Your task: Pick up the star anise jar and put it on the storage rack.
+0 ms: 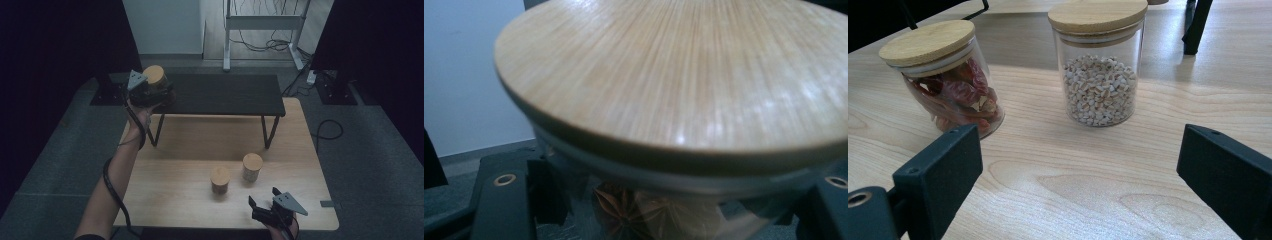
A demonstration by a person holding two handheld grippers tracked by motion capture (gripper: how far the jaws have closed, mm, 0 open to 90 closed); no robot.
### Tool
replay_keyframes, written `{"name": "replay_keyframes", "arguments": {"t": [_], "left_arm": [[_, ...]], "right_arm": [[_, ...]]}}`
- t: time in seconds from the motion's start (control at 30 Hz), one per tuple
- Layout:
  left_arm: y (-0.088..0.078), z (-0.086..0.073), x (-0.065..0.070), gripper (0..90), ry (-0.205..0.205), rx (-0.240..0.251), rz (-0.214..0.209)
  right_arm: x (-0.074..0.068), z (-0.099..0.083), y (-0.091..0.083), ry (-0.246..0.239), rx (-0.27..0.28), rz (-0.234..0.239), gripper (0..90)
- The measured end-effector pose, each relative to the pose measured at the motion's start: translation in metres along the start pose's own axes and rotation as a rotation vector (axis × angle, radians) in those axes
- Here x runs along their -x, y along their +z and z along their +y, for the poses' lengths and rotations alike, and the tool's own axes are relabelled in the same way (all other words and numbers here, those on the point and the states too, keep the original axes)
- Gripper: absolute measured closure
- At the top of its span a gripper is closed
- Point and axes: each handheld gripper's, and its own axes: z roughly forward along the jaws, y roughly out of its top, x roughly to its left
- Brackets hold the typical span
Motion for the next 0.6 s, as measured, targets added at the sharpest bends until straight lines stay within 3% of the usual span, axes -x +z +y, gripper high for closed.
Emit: {"name": "replay_keyframes", "arguments": {"t": [0.3,0.6], "left_arm": [[0.008,0.001,-0.001,26.1,-0.005,-0.012,0.007],[0.023,0.004,0.007,26.1,0.01,-0.037,0.04]], "right_arm": [[0.001,0.0,0.0,0.005,-0.001,-0.001,4.0],[0.001,0.0,-0.001,0.003,0.001,-0.002,4.0]]}}
